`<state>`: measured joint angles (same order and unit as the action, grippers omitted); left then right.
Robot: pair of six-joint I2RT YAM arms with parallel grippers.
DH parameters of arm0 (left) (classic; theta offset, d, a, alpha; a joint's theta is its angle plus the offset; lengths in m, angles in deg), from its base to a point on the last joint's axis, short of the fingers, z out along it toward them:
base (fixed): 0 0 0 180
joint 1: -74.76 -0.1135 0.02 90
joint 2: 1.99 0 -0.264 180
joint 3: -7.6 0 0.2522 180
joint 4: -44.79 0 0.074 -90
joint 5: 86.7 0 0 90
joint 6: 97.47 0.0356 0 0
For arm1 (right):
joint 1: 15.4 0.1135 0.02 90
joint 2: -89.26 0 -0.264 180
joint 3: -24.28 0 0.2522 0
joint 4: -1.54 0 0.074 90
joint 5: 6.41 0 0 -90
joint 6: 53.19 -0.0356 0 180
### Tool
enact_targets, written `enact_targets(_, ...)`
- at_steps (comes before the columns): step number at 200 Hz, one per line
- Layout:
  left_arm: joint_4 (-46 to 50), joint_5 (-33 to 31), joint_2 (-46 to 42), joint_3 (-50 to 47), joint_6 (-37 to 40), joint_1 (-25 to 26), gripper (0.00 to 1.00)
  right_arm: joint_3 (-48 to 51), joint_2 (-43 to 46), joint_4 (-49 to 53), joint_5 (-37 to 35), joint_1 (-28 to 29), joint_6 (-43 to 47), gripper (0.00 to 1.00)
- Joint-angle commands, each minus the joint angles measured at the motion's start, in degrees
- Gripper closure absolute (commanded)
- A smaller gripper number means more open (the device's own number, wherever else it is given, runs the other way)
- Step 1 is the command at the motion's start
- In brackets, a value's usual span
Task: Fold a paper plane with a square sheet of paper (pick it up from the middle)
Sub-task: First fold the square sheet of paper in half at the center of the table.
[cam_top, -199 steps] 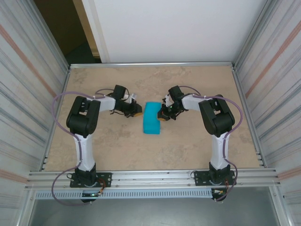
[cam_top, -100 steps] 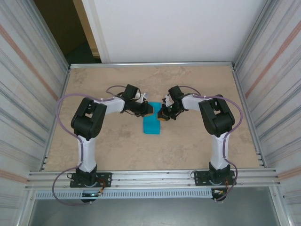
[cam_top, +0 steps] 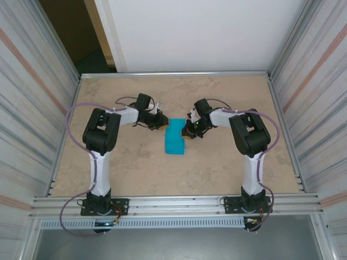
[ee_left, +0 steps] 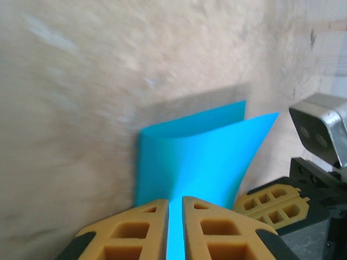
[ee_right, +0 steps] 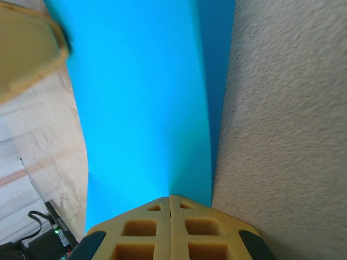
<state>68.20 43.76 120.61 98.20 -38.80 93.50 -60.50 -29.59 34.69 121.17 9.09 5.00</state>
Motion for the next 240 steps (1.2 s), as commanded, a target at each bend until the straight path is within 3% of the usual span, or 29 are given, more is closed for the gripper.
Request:
enact_targets(1,5.5,-6.6,0.9,1.3,3.6,-3.9,0.85,5.5,-7.6,13.2,-20.2,-1.7,1.4,0.99)
enact_targets(56,-1.4,-2.0,-6.2,-1.9,5.2,1.0,0.85,5.1,-8.1,13.1,-20.2,-1.7,1.7,0.99)
enact_targets(91,-8.0,1.9,-3.7,-3.3,1.3,3.2,0.85,5.0,-8.7,13.1,-20.4,-1.6,1.9,0.99)
enact_targets(154,0.2,-4.6,2.3,3.7,1.3,3.6,0.85,5.4,-8.7,13.3,-21.8,-1.4,2.1,0.99)
enact_targets(207,8.4,-10.9,4.6,7.4,-1.2,-0.6,0.84,5.1,-8.9,14.0,-23.6,-1.5,2.7,0.99)
enact_targets(240,11.3,-11.1,4.1,10.2,-0.7,-2.1,0.82,4.9,-9.1,14.1,-23.8,-1.4,2.7,0.99)
